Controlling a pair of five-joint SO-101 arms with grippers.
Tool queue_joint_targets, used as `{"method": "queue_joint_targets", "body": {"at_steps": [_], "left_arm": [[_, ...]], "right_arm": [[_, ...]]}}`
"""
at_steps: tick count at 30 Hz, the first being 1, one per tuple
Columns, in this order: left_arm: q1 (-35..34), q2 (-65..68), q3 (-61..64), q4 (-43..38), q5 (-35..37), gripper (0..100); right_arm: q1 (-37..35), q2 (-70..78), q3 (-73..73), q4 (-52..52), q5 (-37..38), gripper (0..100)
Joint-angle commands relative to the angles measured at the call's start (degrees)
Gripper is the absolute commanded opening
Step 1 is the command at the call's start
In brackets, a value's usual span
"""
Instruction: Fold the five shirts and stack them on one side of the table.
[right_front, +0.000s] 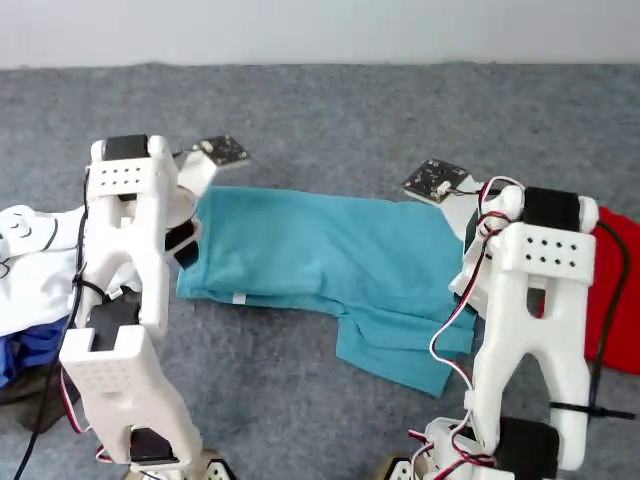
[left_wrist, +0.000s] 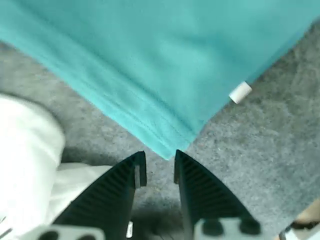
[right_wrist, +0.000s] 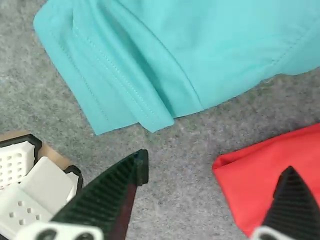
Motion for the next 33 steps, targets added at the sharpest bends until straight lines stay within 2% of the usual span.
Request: {"method": "queue_joint_targets", "body": {"at_steps": [1,4,7,12,21,29,33], "left_arm": [[-0.2,-5.5,-4.4,1.4,5.5,10],[-0.2,-10.0,-6.5,1.4,12.0,8],[-0.4,-14.6,-6.3,1.5,15.9,4],[-5.5,-21.1,-3.6,1.5,18.7,2],[-14.0,-26.9,4.2,1.5,18.6,2],[-14.0,-29.6,6.2,1.5,18.5,2],[-14.0,-29.8,6.0,1.5,18.5,2]], "right_arm": [[-4.8,-0.2,0.1,1.9,-7.1,33.7],[-11.6,4.4,0.1,0.1,-13.4,17.5],[-15.5,9.7,0.1,-2.9,-17.1,1.3],[-20.5,17.2,0.0,-5.7,-21.5,0.9],[-28.3,27.3,2.7,-13.9,-28.0,1.0],[-36.4,28.9,7.7,-16.5,-30.9,1.0],[-34.9,22.4,7.5,-15.4,-31.1,1.0]]}}
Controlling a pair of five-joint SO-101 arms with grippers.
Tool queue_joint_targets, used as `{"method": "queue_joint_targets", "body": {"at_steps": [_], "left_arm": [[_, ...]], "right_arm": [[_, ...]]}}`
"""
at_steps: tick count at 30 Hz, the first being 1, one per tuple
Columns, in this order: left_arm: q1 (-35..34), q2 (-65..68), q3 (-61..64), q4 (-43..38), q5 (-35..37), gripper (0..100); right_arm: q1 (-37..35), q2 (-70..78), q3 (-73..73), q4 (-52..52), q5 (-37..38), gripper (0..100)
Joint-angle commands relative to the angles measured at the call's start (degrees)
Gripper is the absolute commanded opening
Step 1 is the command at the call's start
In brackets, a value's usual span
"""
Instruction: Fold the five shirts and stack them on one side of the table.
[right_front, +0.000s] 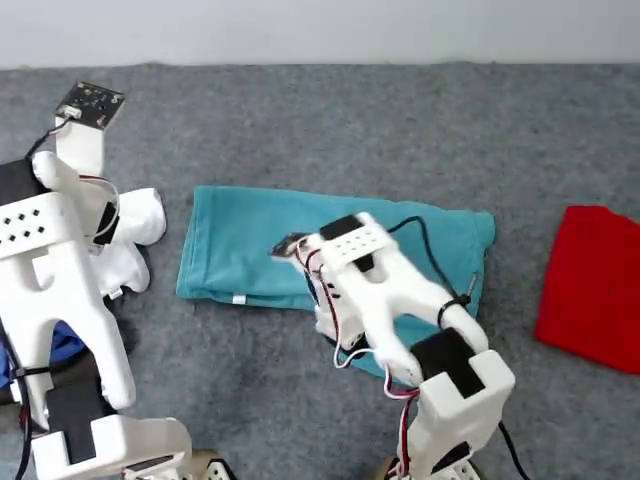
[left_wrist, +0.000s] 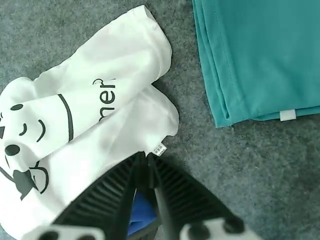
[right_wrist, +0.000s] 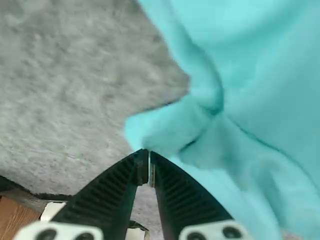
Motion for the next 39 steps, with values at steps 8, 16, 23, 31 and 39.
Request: {"method": "queue_joint_targets", "body": {"at_steps": [8,16,23,31,39], "left_arm": [[-0.2,-2.5,-0.3,0.9,0.3,2],[-0.2,-2.5,-0.2,0.9,0.3,2],[-0.2,-2.5,-0.1,0.9,0.3,2],[-0.2,-2.5,-0.1,1.0,0.3,2],[-0.2,-2.5,-0.1,1.0,0.3,2]], "right_arm": [[5.6,-9.0,0.6,0.6,4.5,7.0],[5.7,-1.8,0.5,-1.5,4.6,18.6],[5.8,2.8,0.5,-4.0,4.3,12.7],[8.1,1.5,0.5,-5.1,4.6,5.4],[9.5,-5.9,0.5,-1.2,7.1,0.9]]}}
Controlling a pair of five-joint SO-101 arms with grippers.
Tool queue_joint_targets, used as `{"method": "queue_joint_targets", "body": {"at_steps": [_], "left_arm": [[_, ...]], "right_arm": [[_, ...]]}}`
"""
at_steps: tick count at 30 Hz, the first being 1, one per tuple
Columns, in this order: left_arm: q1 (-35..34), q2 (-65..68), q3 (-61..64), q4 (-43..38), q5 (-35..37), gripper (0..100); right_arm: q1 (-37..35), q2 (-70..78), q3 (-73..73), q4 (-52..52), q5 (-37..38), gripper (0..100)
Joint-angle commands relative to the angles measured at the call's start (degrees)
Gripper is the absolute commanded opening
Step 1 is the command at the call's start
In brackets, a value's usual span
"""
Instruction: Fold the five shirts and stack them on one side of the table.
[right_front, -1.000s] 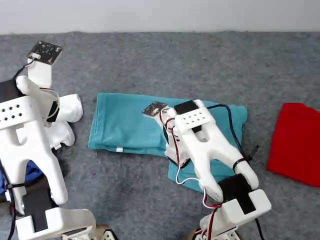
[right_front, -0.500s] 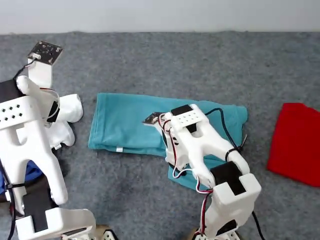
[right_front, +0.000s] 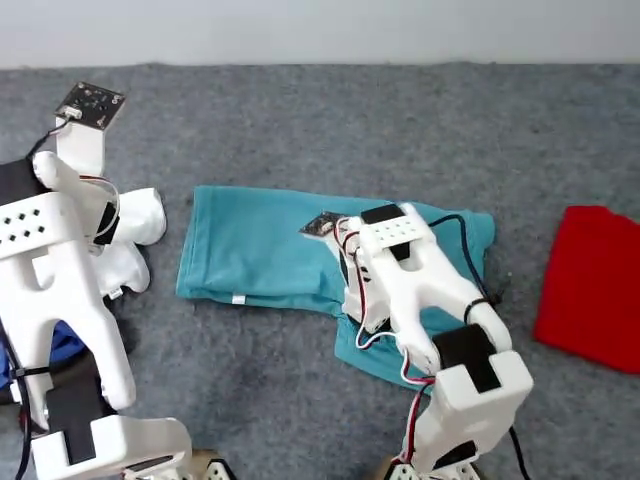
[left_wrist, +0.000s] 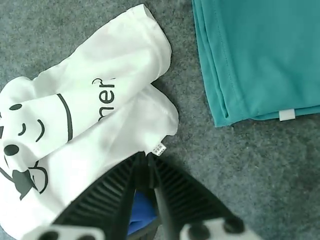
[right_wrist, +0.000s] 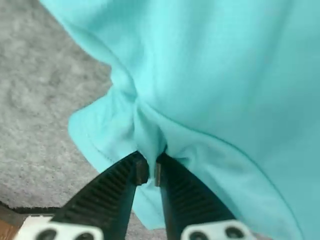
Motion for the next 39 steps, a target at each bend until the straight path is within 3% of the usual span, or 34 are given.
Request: {"method": "queue_joint_targets", "body": {"at_steps": [1,8,15,22,24,30,36,39], "left_arm": [[-0.1,-2.5,-0.2,1.0,0.3,2],[0.0,-2.5,-0.2,1.0,0.3,2],[3.0,-2.5,-0.2,1.0,0.4,2],[8.5,-2.5,-0.2,1.0,0.6,4],[9.8,-2.1,-0.2,0.9,0.7,8],[14.6,0.7,-0.2,-0.1,4.5,10],[17.1,10.9,-0.2,-3.1,7.6,6],[19.3,17.0,-0.2,-2.9,7.6,2]], "right_arm": [[0.0,-6.5,-0.1,3.4,1.4,0.9],[-6.3,-12.3,0.3,9.9,0.9,0.9],[-10.1,-9.9,0.1,8.3,-1.9,1.3],[-7.0,-6.9,-1.4,13.1,-1.6,27.7],[-6.3,-7.0,-4.0,15.9,-1.5,29.2],[-1.5,-7.1,-14.1,22.2,-1.8,27.0],[6.1,-7.3,-14.9,21.2,-1.7,2.3],[9.8,-7.1,-14.7,18.0,-1.9,2.4]]}}
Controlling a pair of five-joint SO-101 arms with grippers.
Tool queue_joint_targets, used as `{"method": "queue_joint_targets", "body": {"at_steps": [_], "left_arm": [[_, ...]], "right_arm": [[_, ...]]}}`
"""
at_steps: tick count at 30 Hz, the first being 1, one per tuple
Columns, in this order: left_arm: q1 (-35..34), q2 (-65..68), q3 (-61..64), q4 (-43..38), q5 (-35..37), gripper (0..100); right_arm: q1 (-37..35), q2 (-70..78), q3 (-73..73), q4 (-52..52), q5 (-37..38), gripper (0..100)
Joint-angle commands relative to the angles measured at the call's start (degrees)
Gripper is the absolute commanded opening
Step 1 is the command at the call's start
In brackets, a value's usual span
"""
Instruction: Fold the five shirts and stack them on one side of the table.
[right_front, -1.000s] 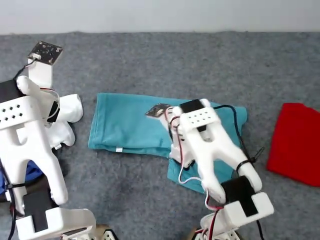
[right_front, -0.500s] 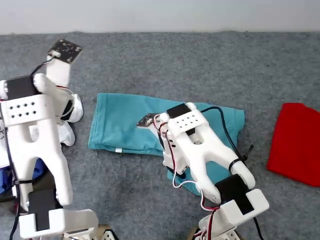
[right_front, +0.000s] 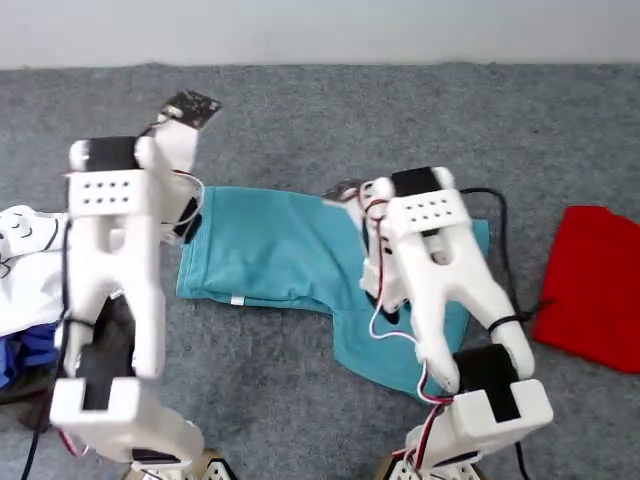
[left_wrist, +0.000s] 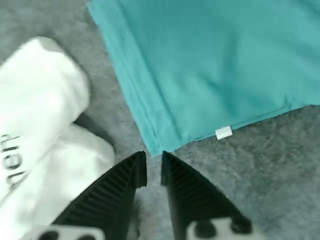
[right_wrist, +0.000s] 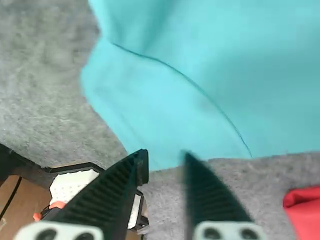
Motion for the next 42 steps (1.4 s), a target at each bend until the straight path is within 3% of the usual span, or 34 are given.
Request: {"method": "queue_joint_targets", "body": {"at_steps": [1,9,18,22,28,33,38,42], "left_arm": [[2.9,5.5,-0.2,-0.6,0.7,1],[4.0,19.1,-0.2,-4.0,0.6,1],[-2.9,25.0,-1.8,-4.4,-3.4,1],[-3.3,25.0,-6.1,-0.7,-3.4,1],[-1.8,24.0,-12.7,3.3,-3.3,1],[-1.6,16.6,-12.8,3.3,-3.3,2],[-0.1,7.5,-11.9,3.3,-3.3,2],[5.8,-0.2,-6.7,3.3,-3.3,9]], "right_arm": [[5.0,-0.4,-2.0,-3.6,-0.7,1.0],[12.6,7.6,-0.4,-23.3,-0.3,0.9],[18.5,20.3,-7.2,-24.6,3.2,0.9],[18.8,20.3,-9.1,-24.4,3.4,0.9],[19.0,20.4,-14.6,-21.8,3.5,0.9],[17.5,18.9,-22.2,-12.2,3.5,0.9],[17.2,10.7,-26.5,-2.2,3.4,0.9],[19.6,-0.3,-26.1,2.9,3.4,0.9]]}}
